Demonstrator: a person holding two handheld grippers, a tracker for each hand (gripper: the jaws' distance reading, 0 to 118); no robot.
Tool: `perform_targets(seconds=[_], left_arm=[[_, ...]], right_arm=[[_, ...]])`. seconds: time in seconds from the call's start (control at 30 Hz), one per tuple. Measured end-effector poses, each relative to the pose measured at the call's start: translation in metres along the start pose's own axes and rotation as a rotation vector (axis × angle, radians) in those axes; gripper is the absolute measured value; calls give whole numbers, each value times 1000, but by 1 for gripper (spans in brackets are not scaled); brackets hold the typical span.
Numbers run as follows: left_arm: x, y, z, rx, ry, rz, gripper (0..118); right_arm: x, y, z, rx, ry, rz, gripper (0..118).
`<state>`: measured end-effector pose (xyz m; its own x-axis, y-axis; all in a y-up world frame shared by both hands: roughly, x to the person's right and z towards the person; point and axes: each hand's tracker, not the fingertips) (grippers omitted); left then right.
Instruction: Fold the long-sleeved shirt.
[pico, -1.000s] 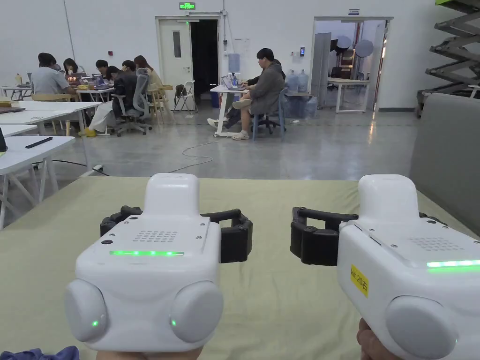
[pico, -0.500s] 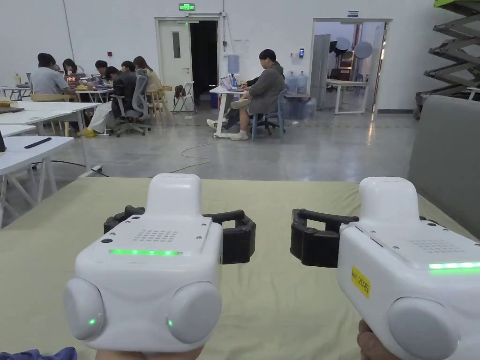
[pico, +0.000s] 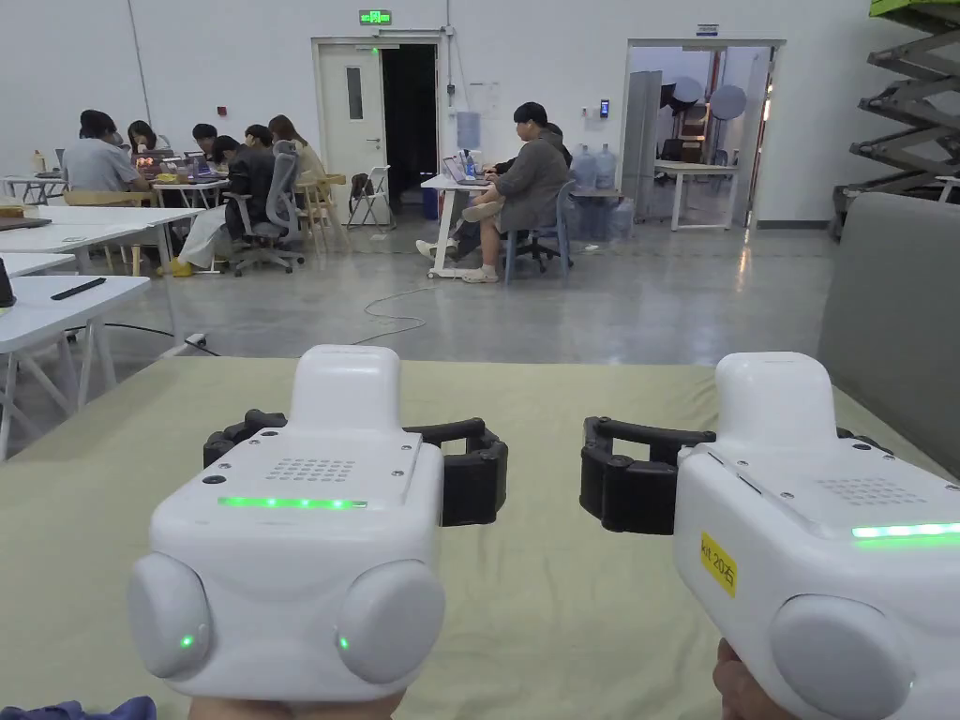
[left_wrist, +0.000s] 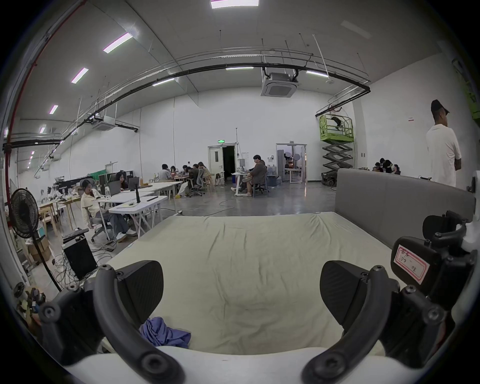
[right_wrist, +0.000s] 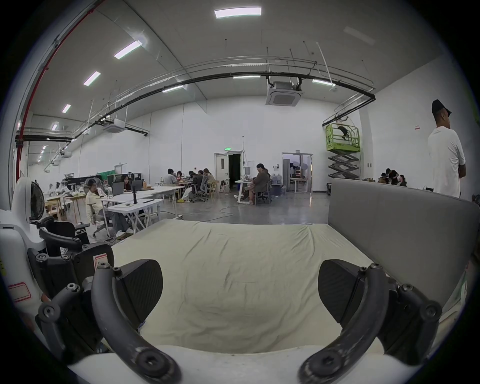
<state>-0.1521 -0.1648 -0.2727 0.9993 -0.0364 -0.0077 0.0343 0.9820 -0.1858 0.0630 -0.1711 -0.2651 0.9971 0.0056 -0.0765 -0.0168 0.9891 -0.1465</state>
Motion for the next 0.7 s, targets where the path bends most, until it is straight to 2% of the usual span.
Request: perform_targets(seconds=[0.7], left_arm=[[-3,-1,-1,-8,6,-10,118]], right_arm=[[0,1,-1,-5,-6,-2,118]])
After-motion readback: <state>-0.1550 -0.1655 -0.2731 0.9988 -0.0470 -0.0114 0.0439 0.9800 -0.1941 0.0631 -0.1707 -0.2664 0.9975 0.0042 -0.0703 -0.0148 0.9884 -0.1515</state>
